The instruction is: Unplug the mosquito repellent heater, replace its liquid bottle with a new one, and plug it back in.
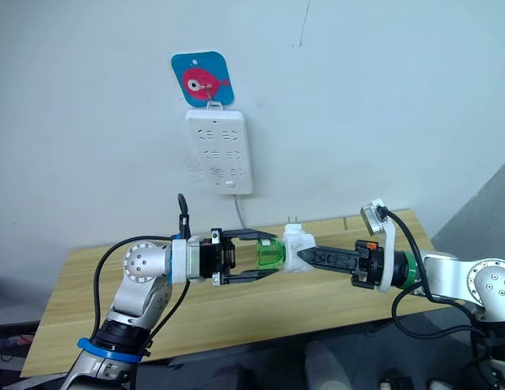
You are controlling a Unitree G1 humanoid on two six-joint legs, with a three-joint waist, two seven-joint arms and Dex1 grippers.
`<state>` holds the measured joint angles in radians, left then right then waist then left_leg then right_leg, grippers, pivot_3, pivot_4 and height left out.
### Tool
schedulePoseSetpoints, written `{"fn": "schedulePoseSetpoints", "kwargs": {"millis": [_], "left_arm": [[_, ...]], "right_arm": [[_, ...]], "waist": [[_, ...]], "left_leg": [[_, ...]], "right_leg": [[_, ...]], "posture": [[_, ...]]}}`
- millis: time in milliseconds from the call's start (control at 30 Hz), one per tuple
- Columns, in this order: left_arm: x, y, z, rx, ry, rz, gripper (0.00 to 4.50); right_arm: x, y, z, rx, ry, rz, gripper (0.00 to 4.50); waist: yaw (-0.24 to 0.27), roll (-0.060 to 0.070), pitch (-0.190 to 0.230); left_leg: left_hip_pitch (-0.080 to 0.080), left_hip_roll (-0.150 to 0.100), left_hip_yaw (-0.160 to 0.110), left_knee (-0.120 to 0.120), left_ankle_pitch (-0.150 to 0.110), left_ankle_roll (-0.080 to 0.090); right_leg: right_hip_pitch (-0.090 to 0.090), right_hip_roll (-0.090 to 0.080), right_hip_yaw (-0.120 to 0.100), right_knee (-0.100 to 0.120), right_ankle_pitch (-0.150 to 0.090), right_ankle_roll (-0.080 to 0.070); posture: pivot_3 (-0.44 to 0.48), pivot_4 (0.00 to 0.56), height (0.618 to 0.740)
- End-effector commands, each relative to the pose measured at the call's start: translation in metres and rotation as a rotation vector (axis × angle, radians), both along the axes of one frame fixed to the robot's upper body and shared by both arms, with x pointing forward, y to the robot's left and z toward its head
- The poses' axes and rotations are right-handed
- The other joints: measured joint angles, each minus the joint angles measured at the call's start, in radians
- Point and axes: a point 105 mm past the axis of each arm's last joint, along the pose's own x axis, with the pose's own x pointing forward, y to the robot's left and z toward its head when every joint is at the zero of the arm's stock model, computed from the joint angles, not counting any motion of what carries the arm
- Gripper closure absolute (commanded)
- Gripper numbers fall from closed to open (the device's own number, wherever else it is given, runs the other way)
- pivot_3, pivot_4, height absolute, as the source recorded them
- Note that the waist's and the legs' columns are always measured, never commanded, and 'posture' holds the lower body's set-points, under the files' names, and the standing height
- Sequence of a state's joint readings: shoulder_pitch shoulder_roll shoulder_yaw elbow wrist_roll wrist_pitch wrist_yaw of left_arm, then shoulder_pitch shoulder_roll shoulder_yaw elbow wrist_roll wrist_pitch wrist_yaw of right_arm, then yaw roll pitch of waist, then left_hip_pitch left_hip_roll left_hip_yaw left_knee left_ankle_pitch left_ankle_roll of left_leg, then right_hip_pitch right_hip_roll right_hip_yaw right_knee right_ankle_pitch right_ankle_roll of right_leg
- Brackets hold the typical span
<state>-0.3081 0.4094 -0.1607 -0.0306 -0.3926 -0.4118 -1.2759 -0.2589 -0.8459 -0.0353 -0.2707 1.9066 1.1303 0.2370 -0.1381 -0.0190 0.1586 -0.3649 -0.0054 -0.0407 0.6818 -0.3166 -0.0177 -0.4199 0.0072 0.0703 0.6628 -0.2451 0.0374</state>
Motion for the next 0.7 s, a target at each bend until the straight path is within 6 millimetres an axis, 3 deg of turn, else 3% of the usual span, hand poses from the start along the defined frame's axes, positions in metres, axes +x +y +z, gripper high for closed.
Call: {"fn": "schedulePoseSetpoints", "kwargs": {"millis": [33,167,700], "left_arm": [[-0.003,-0.005,-0.003,0.003,-0.003,-0.018,2.20],[-0.004,-0.007,-0.002,-0.001,-0.006,-0.022,2.20],[-0.001,-0.007,-0.007,0.023,0.001,-0.013,2.20]], "right_arm": [[-0.011,0.011,0.022,0.064,-0.067,0.077,0.00],[-0.007,0.012,0.018,0.054,-0.053,0.059,0.00],[-0.019,0.013,0.038,0.070,-0.147,0.141,0.00]], "waist": [[0.000,0.000,0.000],[0.000,0.000,0.000],[0.000,0.000,0.000]], "left_leg": [[0.000,0.000,0.000,0.000,0.000,0.000],[0.000,0.000,0.000,0.000,0.000,0.000],[0.000,0.000,0.000,0.000,0.000,0.000]], "right_leg": [[0.000,0.000,0.000,0.000,0.000,0.000],[0.000,0.000,0.000,0.000,0.000,0.000],[0.000,0.000,0.000,0.000,0.000,0.000]], "posture": [[-0.176,0.112,0.730],[-0.176,0.112,0.730],[-0.184,0.117,0.730]]}}
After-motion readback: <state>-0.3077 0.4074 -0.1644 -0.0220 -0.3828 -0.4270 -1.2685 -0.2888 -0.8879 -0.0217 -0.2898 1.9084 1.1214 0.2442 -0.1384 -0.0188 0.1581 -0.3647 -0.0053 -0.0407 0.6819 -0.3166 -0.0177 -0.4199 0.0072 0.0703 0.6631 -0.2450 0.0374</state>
